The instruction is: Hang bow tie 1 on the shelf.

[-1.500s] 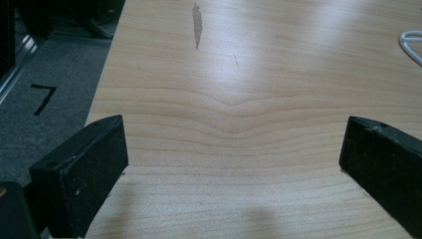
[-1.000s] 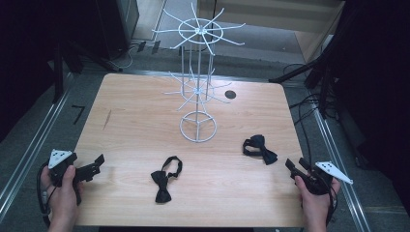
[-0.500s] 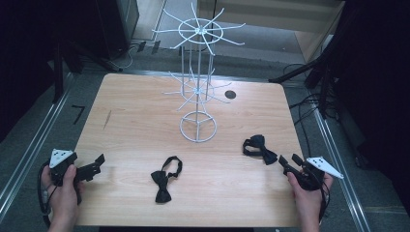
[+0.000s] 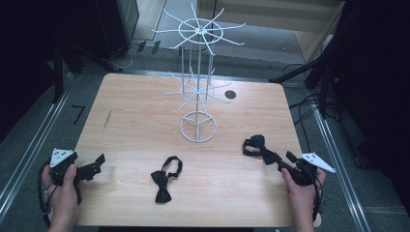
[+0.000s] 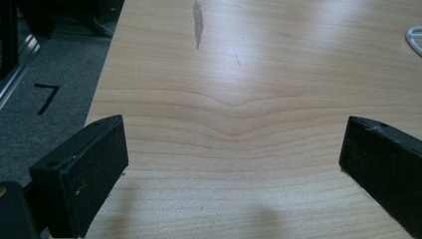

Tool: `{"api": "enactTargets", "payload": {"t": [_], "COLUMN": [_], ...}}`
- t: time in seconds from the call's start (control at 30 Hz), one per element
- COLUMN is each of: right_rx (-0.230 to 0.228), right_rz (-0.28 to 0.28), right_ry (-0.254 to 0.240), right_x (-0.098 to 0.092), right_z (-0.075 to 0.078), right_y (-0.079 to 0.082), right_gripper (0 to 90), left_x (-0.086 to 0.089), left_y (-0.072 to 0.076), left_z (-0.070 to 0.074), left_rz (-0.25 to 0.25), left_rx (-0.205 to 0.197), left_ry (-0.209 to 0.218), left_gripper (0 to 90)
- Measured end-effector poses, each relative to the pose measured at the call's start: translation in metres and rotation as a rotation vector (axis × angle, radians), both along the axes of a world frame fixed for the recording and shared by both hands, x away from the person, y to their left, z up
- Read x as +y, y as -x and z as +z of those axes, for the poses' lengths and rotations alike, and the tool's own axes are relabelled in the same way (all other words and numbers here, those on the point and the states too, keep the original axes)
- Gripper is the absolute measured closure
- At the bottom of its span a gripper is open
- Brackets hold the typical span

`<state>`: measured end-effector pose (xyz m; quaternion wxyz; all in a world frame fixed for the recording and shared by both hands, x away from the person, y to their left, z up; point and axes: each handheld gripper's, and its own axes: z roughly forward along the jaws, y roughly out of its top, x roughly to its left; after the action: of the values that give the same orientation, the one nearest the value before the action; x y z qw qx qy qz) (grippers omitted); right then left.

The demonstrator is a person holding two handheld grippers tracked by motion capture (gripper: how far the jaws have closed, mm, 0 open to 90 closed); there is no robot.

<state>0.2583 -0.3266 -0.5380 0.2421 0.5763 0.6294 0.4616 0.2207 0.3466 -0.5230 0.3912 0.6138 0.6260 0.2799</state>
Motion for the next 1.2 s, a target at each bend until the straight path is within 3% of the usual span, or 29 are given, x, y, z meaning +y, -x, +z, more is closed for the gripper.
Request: {"api": "enactTargets", "payload": {"t": [0.3,0.6,0.87,0.93,1.03,1.1,1.2], "right_rx": [0.012,0.018,0.017,0.023,0.032,0.052,0.068], "right_rz": [-0.008,-0.002,0.001,-0.001,0.006,0.020,0.028], "right_ry": [-0.016,0.000,-0.036,-0.081,-0.107,-0.061,-0.070], "right_x": [0.004,0.014,0.021,0.022,0.027,0.033,0.035], "right_z": [-0.004,-0.006,-0.003,0.000,0.004,0.006,0.007], "right_y": [-0.008,-0.023,-0.031,-0.035,-0.042,-0.047,-0.054], "right_gripper": [42.4,43.0,43.1,46.4,51.1,52.6,54.0], "left_x": [-0.001,0.000,-0.001,-0.001,-0.001,-0.002,-0.001], "left_y": [0.000,0.000,0.000,0.000,0.001,0.001,0.001], "left_z": [0.000,0.000,0.000,0.000,0.000,0.000,0.000], "left_rz": [0.001,-0.001,-0.001,0.000,0.000,0.001,0.000], "left_rx": [-0.001,0.000,-0.002,-0.004,-0.001,0.000,-0.002], "left_ry": [-0.008,-0.005,-0.008,-0.009,-0.008,-0.011,-0.008], "left_gripper": [0.0,0.0,0.0,0.0,0.0,0.0,0.0]}}
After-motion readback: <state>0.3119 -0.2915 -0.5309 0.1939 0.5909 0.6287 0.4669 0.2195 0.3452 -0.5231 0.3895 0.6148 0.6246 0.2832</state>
